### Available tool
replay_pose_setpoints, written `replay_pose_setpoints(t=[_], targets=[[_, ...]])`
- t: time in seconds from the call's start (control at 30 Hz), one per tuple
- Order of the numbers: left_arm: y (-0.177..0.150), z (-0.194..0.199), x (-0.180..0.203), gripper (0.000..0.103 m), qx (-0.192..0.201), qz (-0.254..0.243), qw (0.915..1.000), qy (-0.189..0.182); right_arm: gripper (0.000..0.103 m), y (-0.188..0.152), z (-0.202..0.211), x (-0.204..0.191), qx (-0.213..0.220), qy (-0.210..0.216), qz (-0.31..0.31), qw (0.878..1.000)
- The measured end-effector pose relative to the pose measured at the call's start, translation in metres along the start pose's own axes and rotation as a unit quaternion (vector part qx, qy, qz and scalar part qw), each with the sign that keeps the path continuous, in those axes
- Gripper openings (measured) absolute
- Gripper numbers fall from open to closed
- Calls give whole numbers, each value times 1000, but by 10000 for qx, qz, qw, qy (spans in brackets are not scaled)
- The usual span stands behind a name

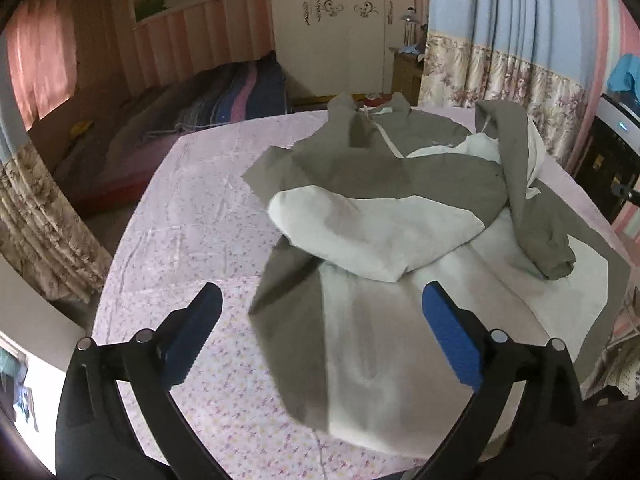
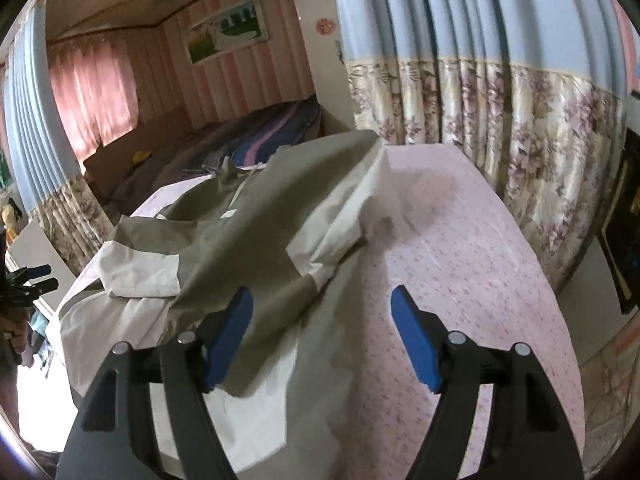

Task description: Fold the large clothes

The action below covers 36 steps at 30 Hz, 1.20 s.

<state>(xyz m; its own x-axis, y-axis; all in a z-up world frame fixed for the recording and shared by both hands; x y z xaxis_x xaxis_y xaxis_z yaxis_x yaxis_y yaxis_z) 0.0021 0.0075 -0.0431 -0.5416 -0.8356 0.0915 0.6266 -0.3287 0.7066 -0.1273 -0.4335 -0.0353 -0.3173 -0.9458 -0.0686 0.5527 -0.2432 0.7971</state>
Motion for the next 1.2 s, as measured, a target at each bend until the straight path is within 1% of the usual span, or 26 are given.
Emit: replay_pose_setpoints(t=[0.07, 0.17, 0.2, 0.23, 0.3, 0.33, 0.4, 0.43, 0.5, 0.57, 0.63, 0.67, 0.7, 0.73, 0.77, 0.8, 0.83, 0.87, 0.9, 0.93, 0.97, 1.0, 1.03, 1.07, 1.13, 1.2], targets=[[6, -10, 4, 100, 58, -23, 10000, -61, 79, 9, -6, -13, 67, -57, 188, 9998], [23, -30, -1, 100, 112, -142, 9998, 28, 80, 29, -27, -22, 117, -202, 388, 9990], [32, -38, -9, 100, 137, -134, 9997, 144, 80, 35, -32, -21, 116, -213, 404, 9989], [38, -41, -14, 100, 166, -113, 9996, 194, 80, 46, -44, -19, 110, -218, 458, 9986], [60, -52, -35, 100, 262, 0, 9993, 249, 80, 61, -63, -14, 28, -424, 620, 9972], [73, -60, -50, 100, 280, 86, 9992, 288, 80, 72, -76, -11, -5, -403, 756, 9963], [93, -70, -65, 100, 301, 96, 9993, 219, 80, 86, -89, -6, 31, -627, 870, 9942], [103, -77, -71, 100, 232, 49, 9994, 268, 80, 97, -98, -2, 16, -719, 890, 9934], [125, -95, -78, 100, 135, -204, 9990, 367, 80, 120, -115, 5, 99, -656, 778, 9948], [142, -117, -84, 100, 40, -403, 9975, 580, 80, 138, -133, 11, 59, -634, 671, 9957], [153, -139, -88, 100, -58, -389, 9977, 554, 82, 154, -161, 15, -119, -384, 475, 9981], [156, -155, -92, 100, -173, -288, 9978, 569, 82, 157, -178, 17, -290, -271, 438, 9983], [156, -167, -94, 100, -292, -220, 9982, 483, 82, 159, -194, 18, -415, -209, 396, 9981], [154, -185, -95, 100, -485, -156, 9982, 323, 82, 156, -215, 19, -612, -209, 349, 9973], [149, -196, -96, 100, -612, -113, 9977, 281, 82, 149, -231, 19, -876, -162, 313, 9955], [143, -210, -96, 99, -831, -70, 9962, 247, 80, 142, -245, 18, -1123, 0, 244, 9934], [134, -220, -95, 96, -1011, -54, 9947, 190, 75, 130, -256, 14, -1334, 279, 177, 9905], [125, -233, -93, 93, -1189, -10, 9929, 65, 48, 121, -262, 9, -1433, 416, 230, 9885], [118, -239, -93, 80, -1275, 54, 9918, -24, 20, 113, -265, 4, -1501, 428, 370, 9871], [112, -247, -93, 57, -1383, 154, 9901, -168, 12, 104, -267, -2, -1491, 255, 611, 9866], [108, -254, -92, 46, -1460, 237, 9886, -294, 7, 100, -267, -4, -1423, 100, 766, 9868], [107, -257, -91, 9, -1452, 205, 9888, -287, 6, 99, -266, -5, -1310, -36, 870, 9876], [109, -259, -90, 0, -1424, 80, 9897, -139, 4, 103, -262, 0, -1131, -219, 875, 9895], [113, -260, -91, 0, -1368, 40, 9906, -5, 4, 110, -258, 5, -936, -411, 870, 9909], [127, -261, -103, 0, -1142, 221, 9929, 237, 3, 129, -244, 19, -455, -857, 898, 9912], [146, -260, -116, 0, -927, 419, 9940, 403, 1, 144, -230, 29, -117, -1048, 877, 9905]])
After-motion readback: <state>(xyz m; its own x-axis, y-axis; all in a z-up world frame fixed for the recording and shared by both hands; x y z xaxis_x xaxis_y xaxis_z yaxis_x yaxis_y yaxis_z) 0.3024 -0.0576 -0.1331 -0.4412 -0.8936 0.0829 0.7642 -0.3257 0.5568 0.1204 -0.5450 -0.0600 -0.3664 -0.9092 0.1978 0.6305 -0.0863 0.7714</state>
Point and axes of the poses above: each gripper's, at about its wrist camera, not at the fingertips, and z roughly against the way its jaws point, x to its right, y to its top, the point moved 3 cm from there along -z, roughly the way its jaws point, and after that the axes turned 11 degrees about -y, right-handed, at the moved point
